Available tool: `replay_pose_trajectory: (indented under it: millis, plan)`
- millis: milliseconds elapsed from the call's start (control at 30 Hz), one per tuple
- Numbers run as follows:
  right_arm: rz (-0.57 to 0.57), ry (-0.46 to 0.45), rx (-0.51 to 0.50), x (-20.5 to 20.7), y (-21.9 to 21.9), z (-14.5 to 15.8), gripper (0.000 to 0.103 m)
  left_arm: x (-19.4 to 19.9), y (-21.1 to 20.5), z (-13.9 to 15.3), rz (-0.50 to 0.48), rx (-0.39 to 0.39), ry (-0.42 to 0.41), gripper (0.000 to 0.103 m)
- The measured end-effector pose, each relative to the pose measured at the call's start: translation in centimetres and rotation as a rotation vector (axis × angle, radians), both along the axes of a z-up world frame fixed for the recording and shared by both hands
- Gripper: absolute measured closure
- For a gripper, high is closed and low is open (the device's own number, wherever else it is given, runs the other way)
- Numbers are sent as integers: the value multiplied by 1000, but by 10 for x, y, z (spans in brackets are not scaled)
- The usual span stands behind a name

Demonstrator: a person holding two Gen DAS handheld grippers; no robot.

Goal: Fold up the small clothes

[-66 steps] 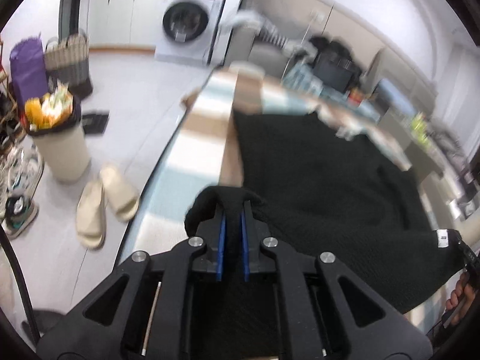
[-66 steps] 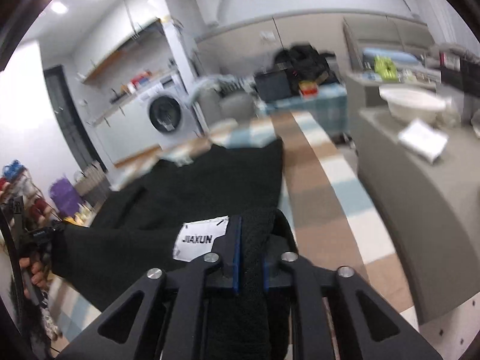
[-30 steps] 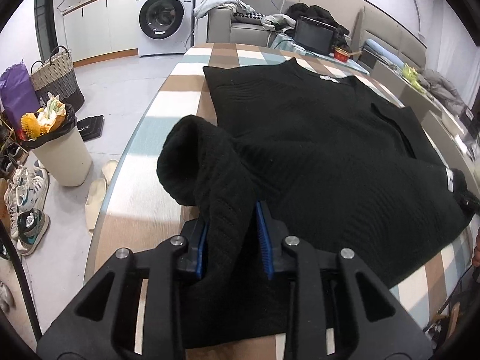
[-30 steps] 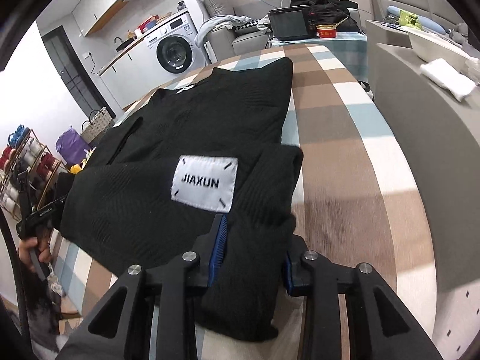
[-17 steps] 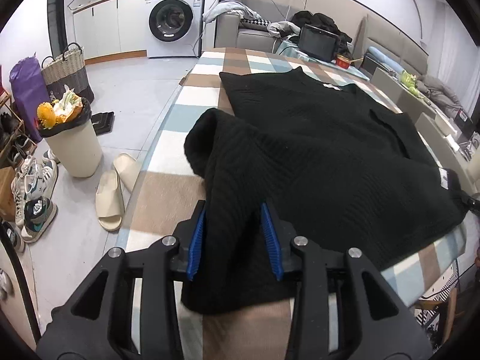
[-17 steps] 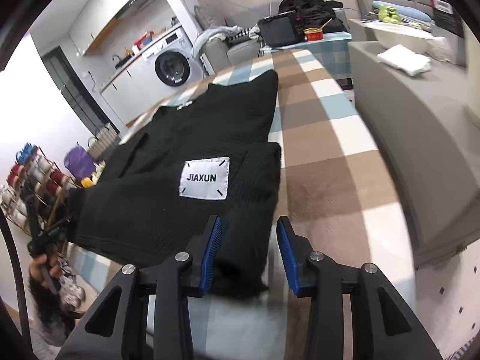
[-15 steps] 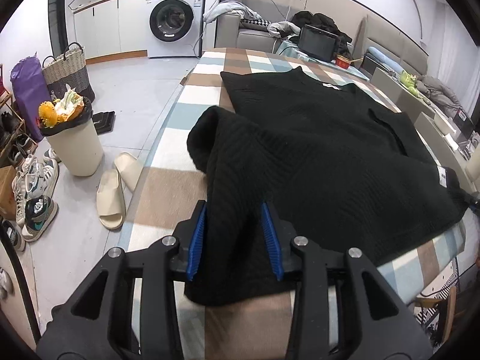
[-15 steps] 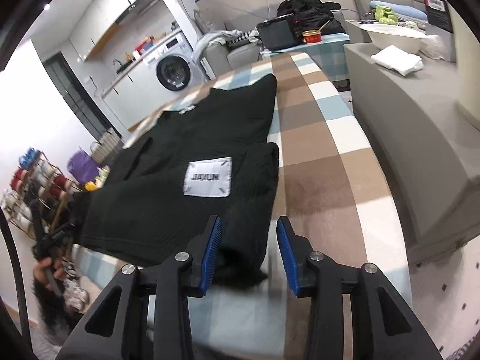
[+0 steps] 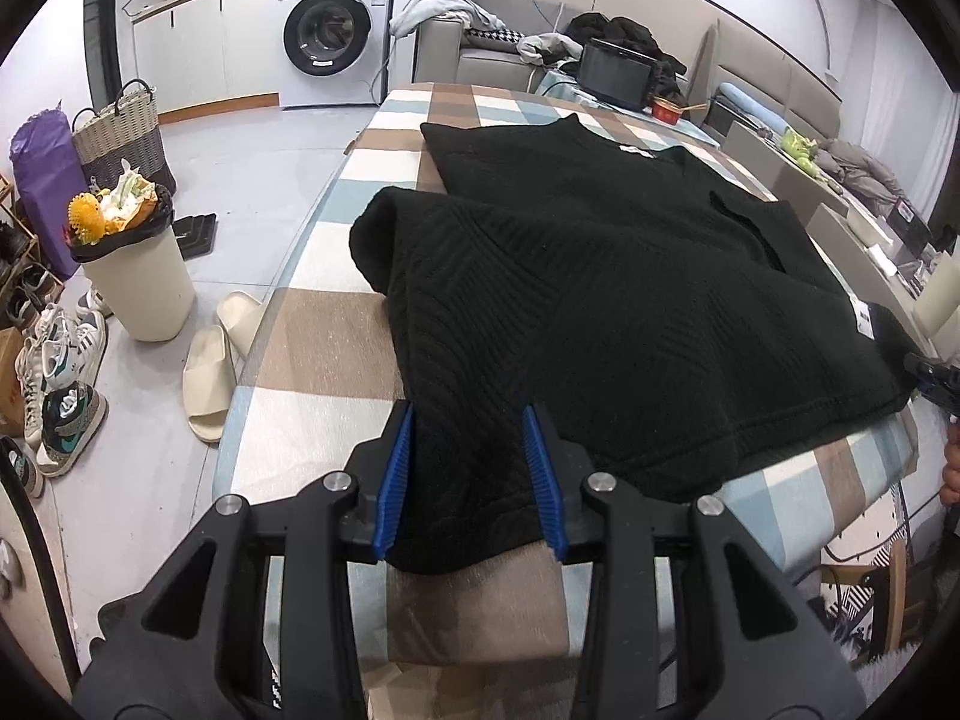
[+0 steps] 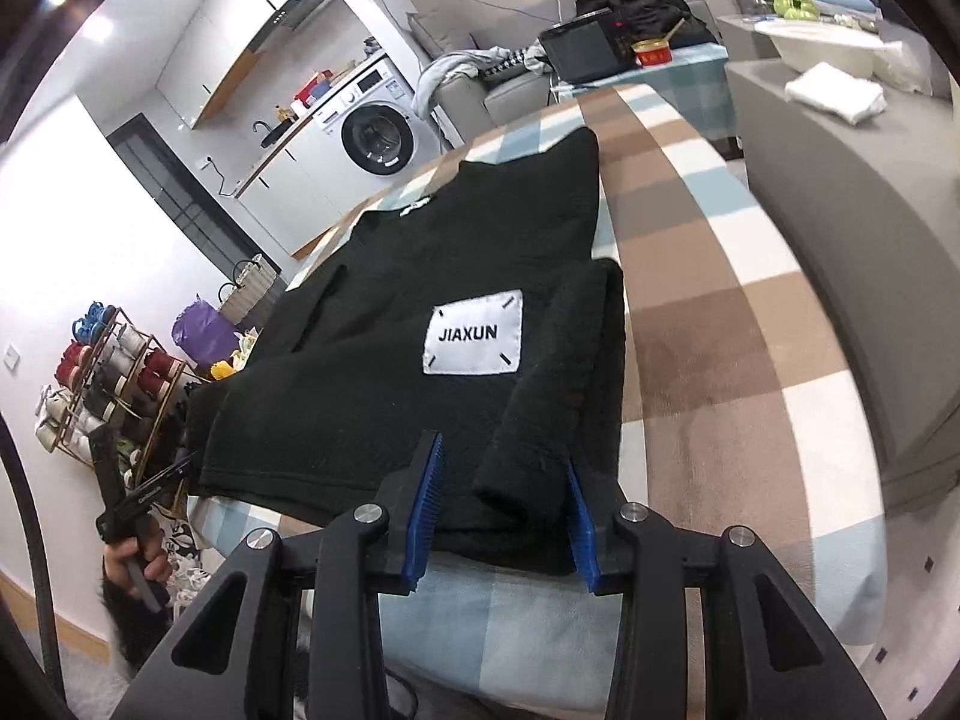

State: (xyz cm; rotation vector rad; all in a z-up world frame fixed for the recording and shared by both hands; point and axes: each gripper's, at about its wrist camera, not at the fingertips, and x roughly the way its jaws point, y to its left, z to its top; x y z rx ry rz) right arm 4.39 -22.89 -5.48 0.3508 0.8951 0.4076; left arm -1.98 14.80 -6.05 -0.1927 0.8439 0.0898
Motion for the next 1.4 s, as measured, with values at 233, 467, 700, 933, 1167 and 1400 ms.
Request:
replay_pose_trajectory:
  millis: [233, 467, 700, 933, 1167, 1400]
  plan:
    - [-3, -14, -35, 1, 4, -2, 68, 12, 5, -3, 24, -9, -6, 91]
    - [-90, -57, 33, 20, -4, 11, 97, 24, 16, 33, 39, -40, -122, 100]
    - [-149, -210, 22, 47, -5, 64, 97, 71, 35, 89, 51, -93, -257, 100]
    - [-181, -237, 75, 109, -1, 85, 97, 142, 38, 114, 40, -85, -292, 100]
    - [-267, -345, 76, 150, -1, 120, 97, 211, 54, 133, 64, -120, -320, 100]
    - [-227, -246, 54, 166, 5, 91, 97, 238, 67, 98, 59, -163, -233, 100]
